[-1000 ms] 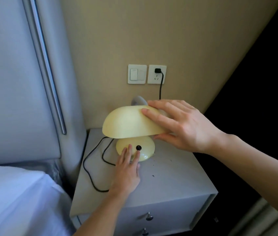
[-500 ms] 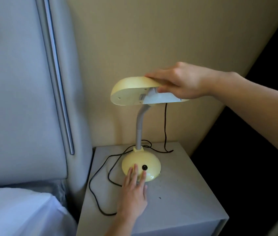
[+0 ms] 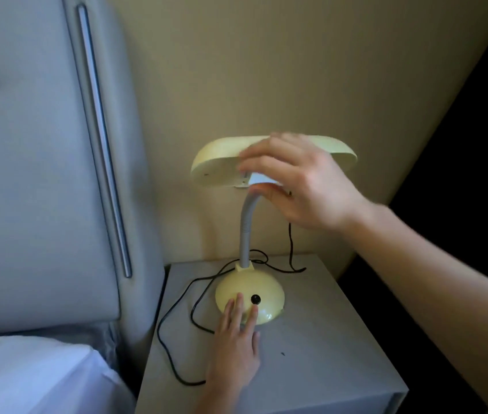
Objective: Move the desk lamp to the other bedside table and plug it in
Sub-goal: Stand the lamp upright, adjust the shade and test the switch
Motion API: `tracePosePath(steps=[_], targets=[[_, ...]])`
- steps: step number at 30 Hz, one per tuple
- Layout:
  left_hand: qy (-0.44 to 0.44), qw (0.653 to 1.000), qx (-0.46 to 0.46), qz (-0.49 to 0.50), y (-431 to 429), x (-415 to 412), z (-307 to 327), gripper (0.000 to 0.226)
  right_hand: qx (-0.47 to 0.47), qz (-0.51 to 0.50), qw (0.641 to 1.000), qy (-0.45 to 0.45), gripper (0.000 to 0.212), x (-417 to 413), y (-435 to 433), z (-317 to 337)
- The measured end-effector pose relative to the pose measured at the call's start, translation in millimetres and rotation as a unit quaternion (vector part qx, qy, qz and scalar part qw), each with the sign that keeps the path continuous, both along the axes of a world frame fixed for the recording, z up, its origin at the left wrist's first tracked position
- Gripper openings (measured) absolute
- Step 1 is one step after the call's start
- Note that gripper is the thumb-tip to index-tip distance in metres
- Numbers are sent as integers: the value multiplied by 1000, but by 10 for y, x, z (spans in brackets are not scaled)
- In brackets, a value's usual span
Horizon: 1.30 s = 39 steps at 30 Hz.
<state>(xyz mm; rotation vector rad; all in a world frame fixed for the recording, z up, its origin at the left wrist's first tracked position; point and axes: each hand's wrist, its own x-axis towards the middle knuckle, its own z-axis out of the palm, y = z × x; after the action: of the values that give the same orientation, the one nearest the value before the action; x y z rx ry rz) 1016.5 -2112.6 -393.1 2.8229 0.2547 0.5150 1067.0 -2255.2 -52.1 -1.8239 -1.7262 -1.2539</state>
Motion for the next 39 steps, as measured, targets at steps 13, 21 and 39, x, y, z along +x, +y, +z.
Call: tracePosePath(steps=[13,21,39], targets=[[29,999,-23,7,-3,-84,80,55,-273,-244,845,389,63,171,-3,-2812],[38,999,-35,11,0,-78,142,63,-275,-275,847,362,63,237,118,-2940],[37,999,-34,20,0,-28,96,57,-259,-248,869,341,75,296,173,-2983]])
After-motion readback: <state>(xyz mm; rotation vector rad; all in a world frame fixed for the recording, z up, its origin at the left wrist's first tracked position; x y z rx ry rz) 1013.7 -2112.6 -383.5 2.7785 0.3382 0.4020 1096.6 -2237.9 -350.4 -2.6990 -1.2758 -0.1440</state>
